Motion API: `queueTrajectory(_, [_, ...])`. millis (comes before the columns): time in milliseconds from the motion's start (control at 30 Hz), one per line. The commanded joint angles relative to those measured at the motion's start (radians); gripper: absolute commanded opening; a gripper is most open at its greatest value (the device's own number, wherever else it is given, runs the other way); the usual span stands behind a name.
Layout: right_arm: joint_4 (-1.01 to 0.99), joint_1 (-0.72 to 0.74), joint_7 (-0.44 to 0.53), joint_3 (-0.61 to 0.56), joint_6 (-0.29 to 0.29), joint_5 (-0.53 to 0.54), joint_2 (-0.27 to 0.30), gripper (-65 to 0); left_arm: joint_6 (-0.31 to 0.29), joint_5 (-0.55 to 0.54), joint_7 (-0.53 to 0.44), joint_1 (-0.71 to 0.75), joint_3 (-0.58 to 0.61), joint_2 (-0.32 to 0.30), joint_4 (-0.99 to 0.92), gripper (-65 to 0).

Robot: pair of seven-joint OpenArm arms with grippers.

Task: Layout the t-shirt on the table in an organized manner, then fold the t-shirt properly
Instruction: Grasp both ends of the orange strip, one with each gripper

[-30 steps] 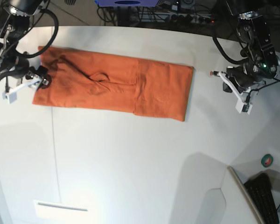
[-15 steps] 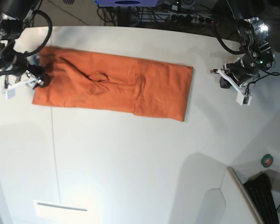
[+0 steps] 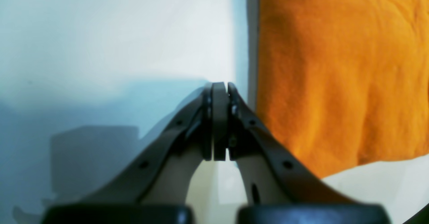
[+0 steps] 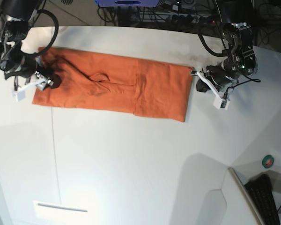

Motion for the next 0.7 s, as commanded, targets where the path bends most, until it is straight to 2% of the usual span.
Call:
queueTrajectory(0, [0.005, -0.002, -0.016, 0.0, 0.002, -0.016, 0.008, -26.7, 0.0, 0.001, -0.003, -0.008, -0.001, -0.01, 0.012, -65.0])
queueTrajectory(100, [0.006, -0.002, -0.023, 0.0, 0.002, -0.016, 0.009, -28.1, 0.0, 0.003, -0.003, -0.01, 0.001, -0.009, 0.011, -65.0])
queueTrajectory(267, [0.006, -0.002, -0.023, -0.001, 0.002, -0.018, 0.006, -40.7, 0.0, 0.004, -0.003, -0.011, 0.002, 0.013, 0.011, -65.0])
queueTrajectory(400, [0.005, -0.002, -0.024, -0.001, -0.004, -0.018, 0.008, -42.0, 0.0, 0.004, -0.003, -0.011, 0.004, 0.025, 0.009, -65.0])
queueTrajectory(533, [0.003, 0.0, -0.023, -0.001, -0.004, -0.019, 0.008, -44.3, 0.0, 0.004, -0.003, -0.01, 0.067, 0.022, 0.009, -65.0])
queueTrajectory(600, [0.003, 0.003, -0.02, -0.001, -0.004, -0.019, 0.011, -51.6, 0.0, 0.004, -0.003, -0.008, 0.085, 0.022, 0.009, -65.0])
queueTrajectory(667, [0.003, 0.004, -0.018, -0.001, -0.004, -0.019, 0.014, -62.9, 0.0, 0.004, -0.003, -0.005, 0.094, 0.022, 0.009, -65.0])
